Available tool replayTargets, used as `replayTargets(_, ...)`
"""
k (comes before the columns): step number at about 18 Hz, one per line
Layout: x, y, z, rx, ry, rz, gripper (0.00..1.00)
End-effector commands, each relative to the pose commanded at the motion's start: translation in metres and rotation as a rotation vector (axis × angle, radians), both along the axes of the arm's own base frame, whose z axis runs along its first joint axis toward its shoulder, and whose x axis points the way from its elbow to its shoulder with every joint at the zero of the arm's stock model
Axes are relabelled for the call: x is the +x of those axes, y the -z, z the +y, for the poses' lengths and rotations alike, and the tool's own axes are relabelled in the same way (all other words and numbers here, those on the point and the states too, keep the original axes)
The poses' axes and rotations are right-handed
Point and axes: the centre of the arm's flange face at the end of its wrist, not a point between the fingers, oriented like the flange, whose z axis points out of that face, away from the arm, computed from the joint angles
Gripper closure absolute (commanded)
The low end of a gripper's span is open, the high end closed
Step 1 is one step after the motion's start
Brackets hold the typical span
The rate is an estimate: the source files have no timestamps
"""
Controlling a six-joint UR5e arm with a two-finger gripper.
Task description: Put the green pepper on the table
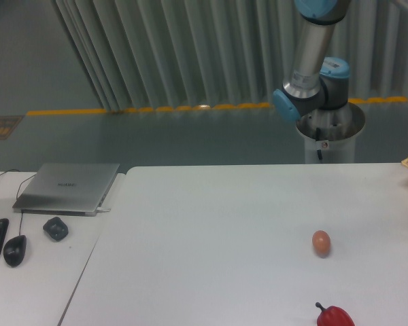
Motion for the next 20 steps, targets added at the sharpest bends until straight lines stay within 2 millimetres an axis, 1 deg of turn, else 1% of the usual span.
replayTargets(3,0.001,0.005,-0.005,-0.001,-0.007,-0.01,0.0)
replayTargets(6,0.001,0.014,-0.015,-0.001,-0.028,-0.029,0.0)
replayTargets(15,-0.001,0.021,-0.013,-0.002,-0.035,-0.025,0.0)
replayTargets(16,-0.001,0.02,-0.012,-0.003,-0.035,-0.025,0.05)
replayTargets(17,-0.001,0.02,-0.012,-0.002,-0.035,-0.022,0.13)
replayTargets(18,-0.003,0.019,-0.011,0.0,-0.033,-0.018,0.27)
replayTargets(19,-0.003,0.019,-0.012,0.0,-0.035,-0.018,0.35)
replayTargets(20,-0.004,0.017,-0.012,0.001,-0.032,-0.016,0.41)
